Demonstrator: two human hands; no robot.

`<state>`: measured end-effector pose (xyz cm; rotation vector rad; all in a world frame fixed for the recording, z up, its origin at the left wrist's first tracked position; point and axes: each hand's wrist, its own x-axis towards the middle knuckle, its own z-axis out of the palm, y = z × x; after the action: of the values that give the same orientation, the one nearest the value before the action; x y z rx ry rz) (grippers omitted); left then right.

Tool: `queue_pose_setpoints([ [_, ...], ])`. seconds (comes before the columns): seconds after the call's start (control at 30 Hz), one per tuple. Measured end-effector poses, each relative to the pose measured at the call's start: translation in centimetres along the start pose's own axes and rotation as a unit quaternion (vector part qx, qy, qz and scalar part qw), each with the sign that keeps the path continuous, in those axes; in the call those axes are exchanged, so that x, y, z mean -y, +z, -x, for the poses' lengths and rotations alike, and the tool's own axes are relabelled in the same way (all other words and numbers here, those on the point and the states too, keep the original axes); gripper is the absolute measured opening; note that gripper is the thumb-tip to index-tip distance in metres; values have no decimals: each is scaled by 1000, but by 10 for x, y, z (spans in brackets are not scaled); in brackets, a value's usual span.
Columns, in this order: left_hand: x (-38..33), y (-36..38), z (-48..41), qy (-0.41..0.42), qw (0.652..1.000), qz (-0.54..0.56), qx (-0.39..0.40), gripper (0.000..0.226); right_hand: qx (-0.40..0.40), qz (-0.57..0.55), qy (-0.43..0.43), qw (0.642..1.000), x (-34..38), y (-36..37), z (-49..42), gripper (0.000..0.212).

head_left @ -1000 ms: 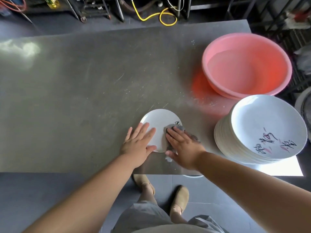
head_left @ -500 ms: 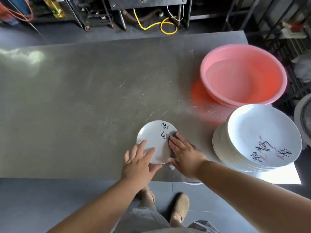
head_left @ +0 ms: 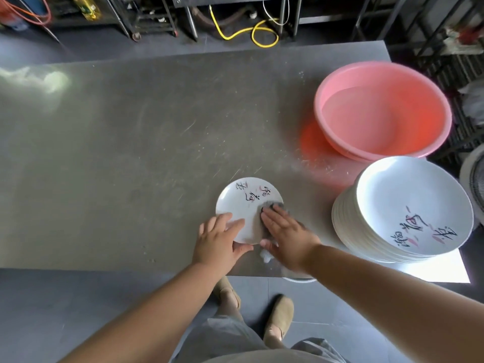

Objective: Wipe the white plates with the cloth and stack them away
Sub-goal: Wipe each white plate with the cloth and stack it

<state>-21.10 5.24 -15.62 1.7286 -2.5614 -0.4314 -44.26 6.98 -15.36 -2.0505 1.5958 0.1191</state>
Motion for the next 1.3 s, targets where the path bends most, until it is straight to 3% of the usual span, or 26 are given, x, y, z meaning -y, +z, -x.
queue_pose_setpoints([
  [0.17, -12, 13, 5, 34, 998, -21, -46, 57, -13, 14, 56, 998, 10, 7, 0, 81],
  [0.3, -14, 16, 5, -7, 999, 11, -50, 59, 14, 26, 9, 1000, 28, 37, 31, 78],
  [0.4, -7, 17, 5, 9, 997, 6, -77, 56, 1, 39, -5, 999, 12, 26, 21, 73],
  [0.53, 13, 12, 1, 54, 993, 48, -94, 33, -45, 52, 53, 996, -1, 5, -10, 70],
  [0.63, 17, 9, -2, 61, 993, 70, -69, 35, -40, 19, 70, 997, 13, 15, -4, 70],
  [0.83, 14, 10, 0, 15, 996, 48, -76, 53, -74, 42, -42, 995, 15, 27, 25, 68],
  [1.07, -1, 29, 4, -12, 992, 40, -117, 39, -70, -6, 40, 997, 9, 17, 6, 61],
  [1.2, -11, 27, 2, -59, 991, 75, -91, 35, -110, -60, -22, 992, 30, 27, 37, 39],
  [1.27, -11, 20, 6, -53, 992, 75, -85, 25, -178, -137, 54, 973, 27, 6, 40, 14],
  [1.3, -10, 15, 8, -52, 992, 73, -94, 21, -203, -175, 112, 957, 22, -8, 37, 15],
])
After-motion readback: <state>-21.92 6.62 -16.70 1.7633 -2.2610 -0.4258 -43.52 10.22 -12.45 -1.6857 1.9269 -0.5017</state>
